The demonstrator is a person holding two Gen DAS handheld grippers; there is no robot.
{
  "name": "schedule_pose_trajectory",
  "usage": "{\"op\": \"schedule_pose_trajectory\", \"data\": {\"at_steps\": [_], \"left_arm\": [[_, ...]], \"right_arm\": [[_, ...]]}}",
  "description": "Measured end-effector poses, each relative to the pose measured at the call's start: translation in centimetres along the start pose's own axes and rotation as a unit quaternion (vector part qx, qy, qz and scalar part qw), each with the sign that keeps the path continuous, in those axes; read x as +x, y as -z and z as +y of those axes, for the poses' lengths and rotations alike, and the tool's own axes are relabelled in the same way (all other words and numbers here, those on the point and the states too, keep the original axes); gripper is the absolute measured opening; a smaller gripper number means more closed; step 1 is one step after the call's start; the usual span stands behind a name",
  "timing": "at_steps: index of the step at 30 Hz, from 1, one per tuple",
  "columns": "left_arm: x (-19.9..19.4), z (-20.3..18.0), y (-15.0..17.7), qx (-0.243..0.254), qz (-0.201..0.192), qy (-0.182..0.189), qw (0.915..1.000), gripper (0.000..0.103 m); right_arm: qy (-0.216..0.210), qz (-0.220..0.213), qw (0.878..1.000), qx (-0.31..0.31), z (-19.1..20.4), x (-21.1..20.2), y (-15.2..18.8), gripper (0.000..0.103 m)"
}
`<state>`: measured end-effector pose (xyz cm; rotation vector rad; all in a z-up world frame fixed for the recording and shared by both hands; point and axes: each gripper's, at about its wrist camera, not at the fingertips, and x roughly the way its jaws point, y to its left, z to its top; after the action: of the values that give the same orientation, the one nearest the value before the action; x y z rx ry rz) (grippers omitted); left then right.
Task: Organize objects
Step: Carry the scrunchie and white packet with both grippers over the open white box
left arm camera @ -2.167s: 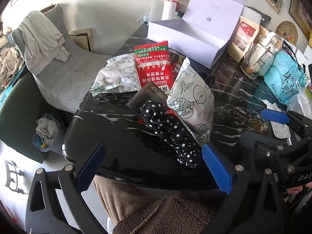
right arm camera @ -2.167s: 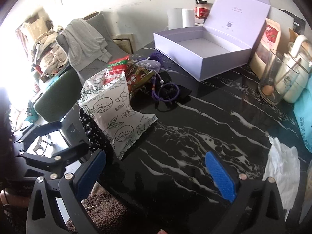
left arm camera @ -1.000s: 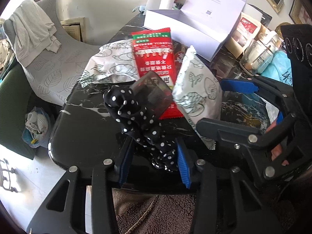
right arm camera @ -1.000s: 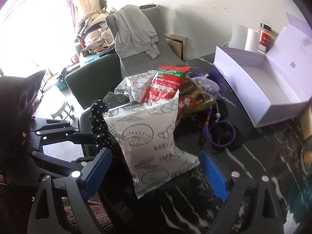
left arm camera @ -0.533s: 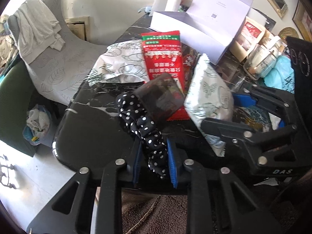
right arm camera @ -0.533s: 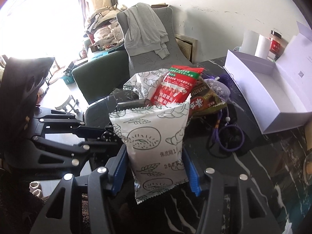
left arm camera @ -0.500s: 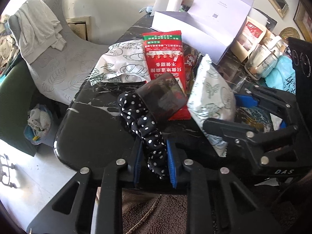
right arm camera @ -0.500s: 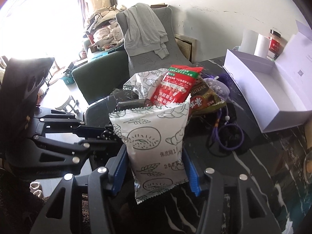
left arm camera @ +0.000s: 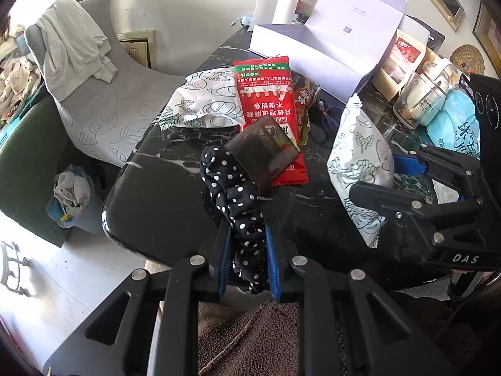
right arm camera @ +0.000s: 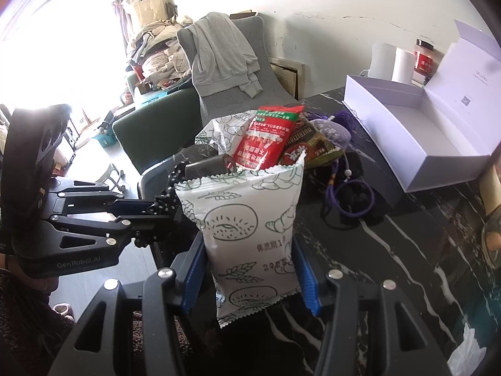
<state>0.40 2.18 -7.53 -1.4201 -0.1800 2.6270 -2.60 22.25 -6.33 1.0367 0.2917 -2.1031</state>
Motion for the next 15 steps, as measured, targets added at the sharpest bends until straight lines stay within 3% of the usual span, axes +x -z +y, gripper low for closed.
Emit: {"op": "schedule_pose_trajectory", "data": {"at_steps": [7, 15], "left_arm": [[-1.3, -0.1, 1.4, -0.010, -0.009, 0.000, 0.9999, 0.018], [-2.1, -1.5, 2.2, -0.008, -0.010, 0.025, 0.9996, 0.018]], "right_arm": [[0.006, -0.007, 1.000, 0.006, -0.2, -1.2, 0.9, 0.053], [0.014, -0.013, 1.000, 0.012, -0.3, -2.5, 1.9, 0.053]]}}
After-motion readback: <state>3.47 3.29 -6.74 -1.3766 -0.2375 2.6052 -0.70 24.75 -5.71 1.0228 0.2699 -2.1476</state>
